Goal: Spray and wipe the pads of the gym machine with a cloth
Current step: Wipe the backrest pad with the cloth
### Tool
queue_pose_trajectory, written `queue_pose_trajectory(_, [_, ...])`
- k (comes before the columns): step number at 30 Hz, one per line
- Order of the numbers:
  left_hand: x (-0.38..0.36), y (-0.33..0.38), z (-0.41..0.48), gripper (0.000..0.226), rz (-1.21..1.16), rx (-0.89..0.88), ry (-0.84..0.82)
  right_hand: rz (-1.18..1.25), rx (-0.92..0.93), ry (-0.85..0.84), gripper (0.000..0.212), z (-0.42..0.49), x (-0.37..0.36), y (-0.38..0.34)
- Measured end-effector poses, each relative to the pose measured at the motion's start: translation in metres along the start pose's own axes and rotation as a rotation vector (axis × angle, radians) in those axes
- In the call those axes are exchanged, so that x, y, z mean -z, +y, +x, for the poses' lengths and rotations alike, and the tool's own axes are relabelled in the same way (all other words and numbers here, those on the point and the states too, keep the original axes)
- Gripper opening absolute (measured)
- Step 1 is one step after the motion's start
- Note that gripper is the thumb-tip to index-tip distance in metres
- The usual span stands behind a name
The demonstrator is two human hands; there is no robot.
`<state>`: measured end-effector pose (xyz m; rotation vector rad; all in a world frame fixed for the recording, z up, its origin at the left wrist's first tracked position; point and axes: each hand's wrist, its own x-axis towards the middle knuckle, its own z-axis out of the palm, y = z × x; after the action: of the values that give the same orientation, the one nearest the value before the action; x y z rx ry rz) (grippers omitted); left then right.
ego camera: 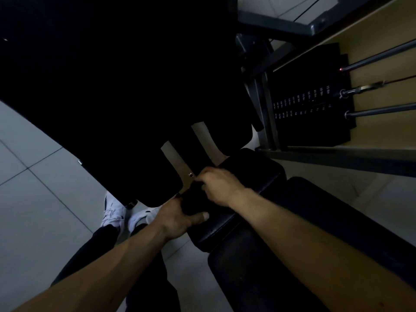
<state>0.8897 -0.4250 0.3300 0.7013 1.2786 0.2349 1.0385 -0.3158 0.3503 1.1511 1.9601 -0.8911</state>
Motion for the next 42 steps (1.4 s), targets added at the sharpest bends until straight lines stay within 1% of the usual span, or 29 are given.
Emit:
queue_pose_trajectory(2, [0.001,-0.001,-0.001,0.05,-0.012,0.023,-0.001,-0.063,-0.117,0.048,0.035,0.006,0.012,0.025])
queue_pose_trajectory(4, [0.002,0.0,-0.002,0.048,-0.014,0.043,-0.004,-0.126,-0.227,0.088,0.028,0.007,0.02,0.038])
queue_pose_trajectory(5, [0.003,0.002,-0.002,0.049,-0.011,0.039,0.0,-0.139,-0.249,0.085,0.026,0.008,0.021,0.036])
queue_pose_trajectory(6, [0.002,0.0,-0.002,0.05,-0.002,0.031,0.004,-0.134,-0.248,0.069,0.026,0.009,0.019,0.027])
queue_pose_trajectory(8, [0.002,0.003,-0.004,0.05,0.011,0.03,0.023,-0.06,-0.198,0.0,0.034,0.014,0.009,0.005])
queue_pose_trajectory(11, [-0.001,-0.001,-0.004,0.05,0.033,0.004,0.037,0.063,-0.035,-0.139,0.043,0.015,-0.011,-0.024])
queue_pose_trajectory(13, [-0.002,-0.003,-0.006,0.054,0.055,-0.016,0.01,0.115,0.002,-0.146,0.044,0.01,-0.007,-0.017])
queue_pose_trajectory(15, [0.001,-0.009,-0.009,0.07,0.028,0.022,-0.064,0.124,-0.086,-0.084,0.043,0.002,0.009,0.008])
queue_pose_trajectory(17, [0.007,-0.016,-0.009,0.1,-0.01,0.079,-0.13,0.061,-0.24,0.0,0.042,-0.008,0.026,0.045])
queue_pose_trajectory(19, [0.012,-0.018,-0.009,0.132,-0.06,0.119,-0.171,-0.009,-0.337,0.104,0.04,-0.018,0.036,0.064])
queue_pose_trajectory(20, [0.013,-0.017,-0.01,0.138,-0.082,0.141,-0.194,-0.016,-0.348,0.134,0.038,-0.023,0.035,0.058])
queue_pose_trajectory(21, [0.012,-0.016,-0.011,0.129,-0.084,0.161,-0.216,-0.001,-0.329,0.138,0.037,-0.027,0.029,0.046])
queue_pose_trajectory(22, [0.01,-0.013,-0.012,0.112,-0.084,0.155,-0.224,0.028,-0.28,0.121,0.039,-0.032,0.021,0.031])
queue_pose_trajectory(23, [0.009,-0.011,-0.014,0.093,-0.058,0.142,-0.223,0.062,-0.203,0.091,0.043,-0.039,0.011,0.013])
queue_pose_trajectory(24, [0.009,-0.009,-0.014,0.086,-0.027,0.116,-0.205,0.094,-0.109,0.06,0.045,-0.048,0.0,-0.003])
queue_pose_trajectory(25, [0.01,-0.009,-0.014,0.083,0.024,0.1,-0.189,0.111,-0.012,0.035,0.045,-0.057,-0.007,-0.015])
queue_pose_trajectory(27, [0.011,-0.004,-0.016,0.097,0.127,0.047,-0.173,0.1,0.106,0.019,0.045,-0.074,-0.008,-0.013])
queue_pose_trajectory(28, [0.011,0.0,-0.019,0.101,0.188,0.02,-0.164,0.076,0.102,0.034,0.044,-0.078,-0.001,0.0])
queue_pose_trajectory(29, [0.008,0.003,-0.019,0.095,0.249,0.002,-0.157,0.059,0.056,0.057,0.044,-0.081,0.01,0.016])
queue_pose_trajectory(31, [0.005,0.006,-0.021,0.083,0.322,-0.032,-0.147,0.042,-0.131,0.126,0.042,-0.089,0.037,0.06])
queue_pose_trajectory(32, [0.005,0.009,-0.022,0.081,0.334,-0.04,-0.149,0.048,-0.23,0.184,0.041,-0.094,0.049,0.081])
queue_pose_trajectory(34, [0.005,0.004,-0.019,0.08,0.36,-0.028,-0.171,0.068,-0.343,0.288,0.039,-0.103,0.059,0.095])
queue_pose_trajectory(35, [0.006,0.003,-0.017,0.081,0.37,-0.021,-0.183,0.069,-0.347,0.31,0.039,-0.105,0.056,0.085])
queue_pose_trajectory(37, [0.006,0.004,-0.015,0.079,0.381,-0.022,-0.193,0.072,-0.226,0.26,0.042,-0.108,0.037,0.047])
queue_pose_trajectory(40, [0.008,0.005,-0.013,0.077,0.404,-0.022,-0.194,0.089,0.075,0.099,0.043,-0.118,0.004,-0.007])
queue_pose_trajectory(41, [0.009,0.004,-0.012,0.078,0.413,-0.021,-0.2,0.091,0.15,0.068,0.043,-0.122,0.002,-0.011])
queue_pose_trajectory(42, [0.009,0.004,-0.012,0.079,0.424,-0.016,-0.209,0.091,0.189,0.056,0.043,-0.128,0.008,-0.007])
